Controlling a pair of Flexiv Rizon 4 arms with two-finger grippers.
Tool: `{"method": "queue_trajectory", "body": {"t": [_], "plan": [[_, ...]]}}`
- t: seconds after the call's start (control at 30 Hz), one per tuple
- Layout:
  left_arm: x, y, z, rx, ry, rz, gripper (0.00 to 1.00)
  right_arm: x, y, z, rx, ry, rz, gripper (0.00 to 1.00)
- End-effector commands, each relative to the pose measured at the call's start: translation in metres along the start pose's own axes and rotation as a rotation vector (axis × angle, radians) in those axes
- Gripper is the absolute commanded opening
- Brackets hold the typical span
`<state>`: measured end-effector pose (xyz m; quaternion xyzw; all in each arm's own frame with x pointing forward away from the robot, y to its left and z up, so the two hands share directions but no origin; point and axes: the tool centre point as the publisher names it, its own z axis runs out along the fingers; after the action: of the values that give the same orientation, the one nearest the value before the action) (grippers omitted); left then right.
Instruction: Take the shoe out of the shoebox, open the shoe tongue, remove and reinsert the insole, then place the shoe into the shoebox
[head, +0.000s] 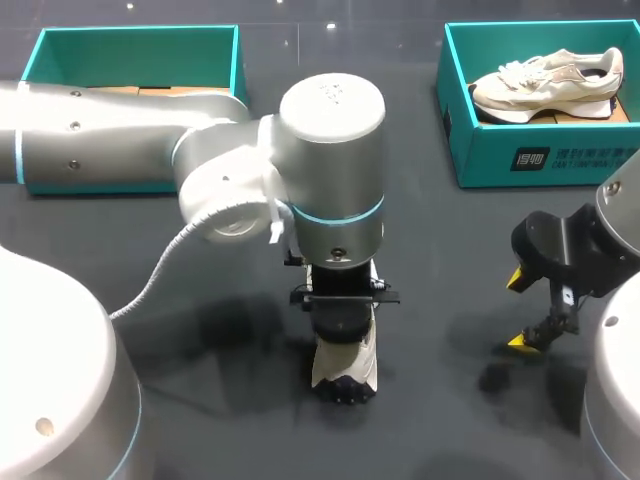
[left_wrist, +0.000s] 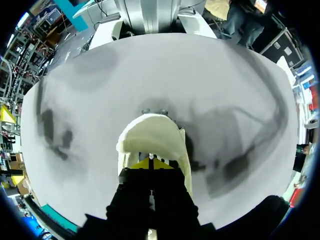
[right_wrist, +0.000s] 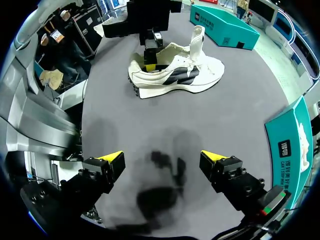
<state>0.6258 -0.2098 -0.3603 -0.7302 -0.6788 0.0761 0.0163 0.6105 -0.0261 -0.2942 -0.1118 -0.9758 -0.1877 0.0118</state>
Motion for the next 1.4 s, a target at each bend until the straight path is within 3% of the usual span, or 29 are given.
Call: {"method": "queue_trajectory", "body": {"t": [0.03, 0.33, 0.63, 0.9, 1.17, 1.4], "plan": [[0.007, -0.004, -0.003, 0.008, -0.065, 0.013, 0.00, 0.002, -0.001, -0.001, 0.000, -0.004, 0.000, 1.00], [0.004, 0.013, 0.037, 0.037, -0.022, -0.038, 0.00, 0.002, -0.001, -0.001, 0.000, -0.004, 0.000, 1.00], [0.004, 0.019, 0.047, 0.005, 0.011, -0.045, 0.00, 0.002, -0.001, -0.001, 0.000, -0.004, 0.000, 1.00], [0.010, 0.030, 0.022, -0.066, -0.010, -0.063, 0.00, 0.002, -0.001, -0.001, 0.000, -0.004, 0.000, 1.00], [0.005, 0.016, -0.010, -0.119, -0.050, -0.005, 0.00, 0.002, -0.001, -0.001, 0.000, -0.004, 0.000, 1.00], [0.005, 0.027, -0.015, -0.186, -0.017, -0.011, 0.00, 0.002, -0.001, -0.001, 0.000, -0.004, 0.000, 1.00]]}}
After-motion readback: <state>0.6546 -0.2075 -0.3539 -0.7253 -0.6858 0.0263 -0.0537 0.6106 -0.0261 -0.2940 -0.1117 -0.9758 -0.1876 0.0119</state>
